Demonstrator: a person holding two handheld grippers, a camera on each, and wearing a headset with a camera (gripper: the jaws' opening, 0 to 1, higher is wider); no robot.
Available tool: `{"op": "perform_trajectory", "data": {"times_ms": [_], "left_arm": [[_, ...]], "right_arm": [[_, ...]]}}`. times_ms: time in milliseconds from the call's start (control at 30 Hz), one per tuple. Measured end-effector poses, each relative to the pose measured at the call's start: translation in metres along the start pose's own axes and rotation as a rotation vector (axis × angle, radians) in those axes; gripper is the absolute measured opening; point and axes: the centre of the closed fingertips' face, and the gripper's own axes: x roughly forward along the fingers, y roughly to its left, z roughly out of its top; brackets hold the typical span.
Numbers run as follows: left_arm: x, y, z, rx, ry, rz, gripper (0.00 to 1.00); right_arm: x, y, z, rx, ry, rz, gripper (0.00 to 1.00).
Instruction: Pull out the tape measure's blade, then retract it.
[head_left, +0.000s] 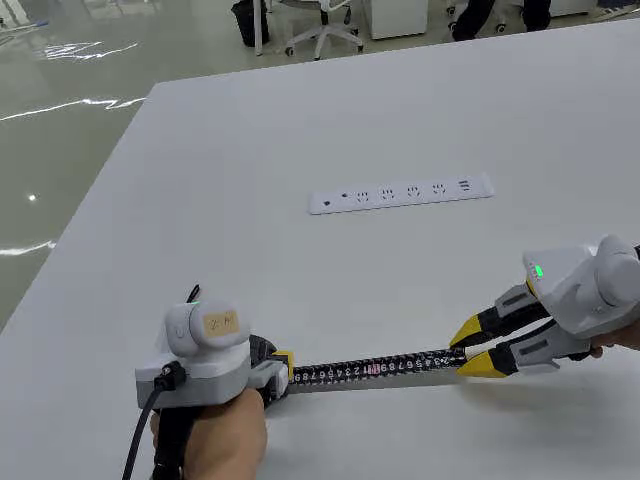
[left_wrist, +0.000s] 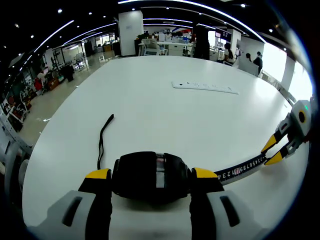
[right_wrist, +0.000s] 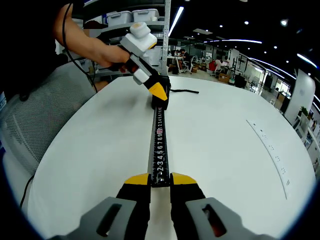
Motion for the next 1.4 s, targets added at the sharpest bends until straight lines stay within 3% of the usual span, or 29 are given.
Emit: {"op": "perform_trajectory", "data": {"times_ms": [1400], "left_arm": [[0.0, 0.0001, -0.0003, -0.006, 0.004, -0.001, 0.59]], "right_arm": [[0.0066, -0.0017, 0.0013, -0.006, 0.015, 0.006, 0.14]]}}
